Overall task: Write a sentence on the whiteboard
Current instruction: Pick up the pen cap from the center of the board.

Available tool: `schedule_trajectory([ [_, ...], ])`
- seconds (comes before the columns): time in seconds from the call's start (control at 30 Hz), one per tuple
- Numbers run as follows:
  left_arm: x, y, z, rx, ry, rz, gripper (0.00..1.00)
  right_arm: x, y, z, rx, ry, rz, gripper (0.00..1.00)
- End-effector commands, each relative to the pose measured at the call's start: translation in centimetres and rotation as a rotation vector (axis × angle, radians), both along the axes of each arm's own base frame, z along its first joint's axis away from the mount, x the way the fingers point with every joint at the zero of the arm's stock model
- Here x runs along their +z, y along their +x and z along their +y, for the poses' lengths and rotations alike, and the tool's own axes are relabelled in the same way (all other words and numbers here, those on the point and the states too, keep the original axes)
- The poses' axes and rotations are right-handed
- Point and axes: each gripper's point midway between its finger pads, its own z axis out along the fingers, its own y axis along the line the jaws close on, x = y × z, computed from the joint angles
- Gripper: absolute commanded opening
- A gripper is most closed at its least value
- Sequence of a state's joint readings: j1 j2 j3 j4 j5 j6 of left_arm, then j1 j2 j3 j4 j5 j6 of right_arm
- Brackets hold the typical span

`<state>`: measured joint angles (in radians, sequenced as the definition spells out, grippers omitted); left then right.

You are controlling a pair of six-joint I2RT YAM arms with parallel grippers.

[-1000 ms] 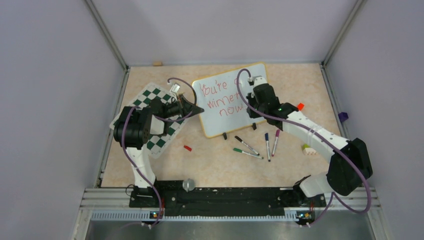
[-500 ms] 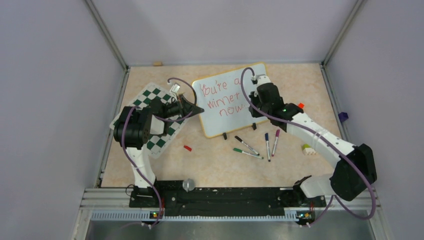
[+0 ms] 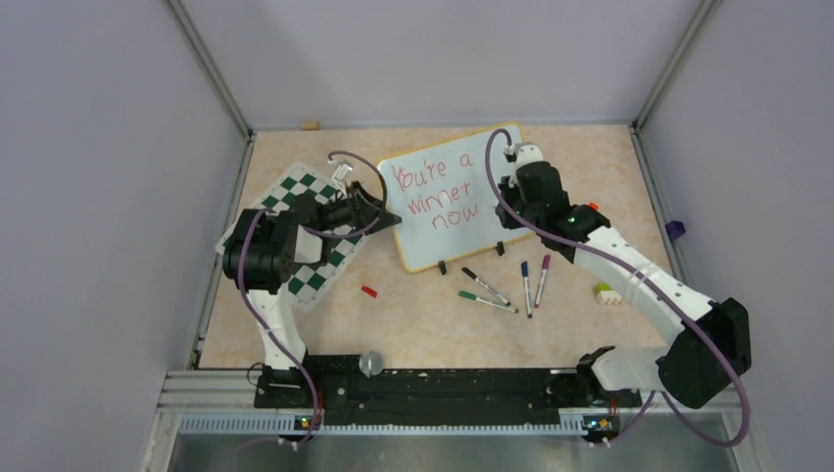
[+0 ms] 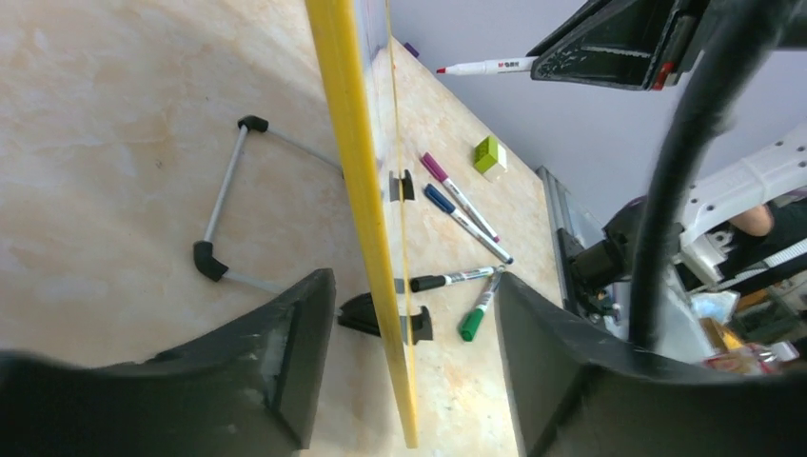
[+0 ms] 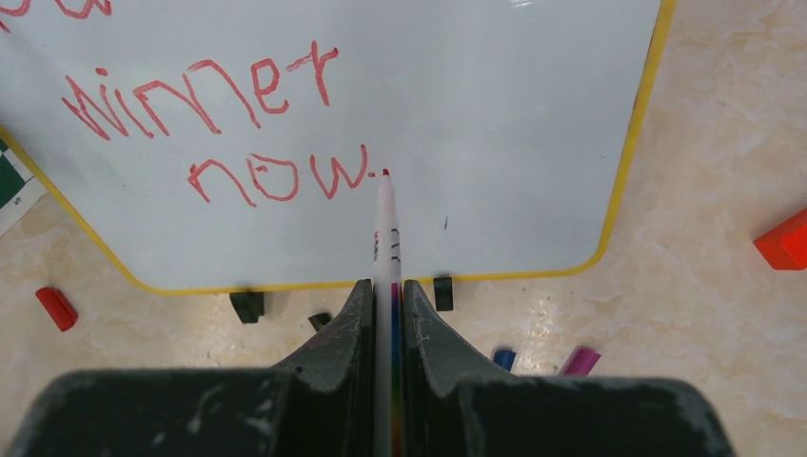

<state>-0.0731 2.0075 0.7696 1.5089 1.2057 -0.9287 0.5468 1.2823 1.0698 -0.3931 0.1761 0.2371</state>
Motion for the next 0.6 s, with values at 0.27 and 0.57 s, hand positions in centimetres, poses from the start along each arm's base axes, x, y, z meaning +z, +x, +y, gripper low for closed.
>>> schedule_trajectory([
  [0.27, 2.1, 0.1, 0.5, -0.012, 0.005, -0.166, 0.59, 4.0, 1.0, -0.5, -0.015, 0.025, -0.096, 0.0],
  [0.57, 2.2, 0.6, 1.8, 0.071, -0.002, -0.166, 0.99, 5.8, 1.4, -0.3, 0.007, 0.024, -0.128, 0.0],
])
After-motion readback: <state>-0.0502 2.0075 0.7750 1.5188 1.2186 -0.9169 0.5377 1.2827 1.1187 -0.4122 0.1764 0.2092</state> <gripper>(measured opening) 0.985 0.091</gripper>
